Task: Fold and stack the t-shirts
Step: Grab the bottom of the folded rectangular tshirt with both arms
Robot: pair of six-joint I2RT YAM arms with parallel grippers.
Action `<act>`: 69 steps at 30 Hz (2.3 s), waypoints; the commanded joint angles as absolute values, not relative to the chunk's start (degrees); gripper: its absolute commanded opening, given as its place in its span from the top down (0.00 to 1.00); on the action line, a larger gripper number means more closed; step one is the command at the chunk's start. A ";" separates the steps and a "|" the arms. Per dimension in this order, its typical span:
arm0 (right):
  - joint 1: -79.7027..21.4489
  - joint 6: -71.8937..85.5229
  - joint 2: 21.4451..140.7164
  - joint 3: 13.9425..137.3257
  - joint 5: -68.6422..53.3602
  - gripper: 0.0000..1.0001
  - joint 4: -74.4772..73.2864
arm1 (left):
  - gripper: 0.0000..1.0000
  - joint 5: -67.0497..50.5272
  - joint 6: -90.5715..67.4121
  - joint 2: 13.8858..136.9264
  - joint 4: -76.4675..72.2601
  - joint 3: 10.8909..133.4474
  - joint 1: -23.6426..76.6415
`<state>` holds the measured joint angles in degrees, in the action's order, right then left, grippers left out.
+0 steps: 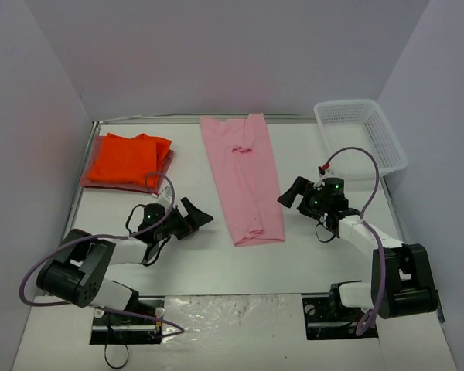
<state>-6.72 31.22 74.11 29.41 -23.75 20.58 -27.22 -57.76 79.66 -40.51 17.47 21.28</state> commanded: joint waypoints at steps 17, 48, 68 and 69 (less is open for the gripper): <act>-6.50 33.66 70.93 21.71 -25.13 0.11 18.81 | 0.35 -24.34 -71.80 102.19 -72.66 16.61 34.98; -7.29 35.51 68.20 20.04 -26.10 0.22 16.79 | 0.59 -18.82 -69.09 92.22 -41.17 19.68 41.39; -10.19 36.30 73.12 17.93 -26.10 0.24 21.88 | 0.63 -17.23 -67.76 102.04 -42.28 24.61 44.30; -10.28 36.47 73.30 17.84 -26.19 0.25 22.23 | 0.63 -17.31 -67.76 101.95 -42.19 24.87 44.47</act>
<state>-9.50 36.18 71.79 19.35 -26.87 23.86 -19.64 -69.91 99.42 -52.47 25.63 43.62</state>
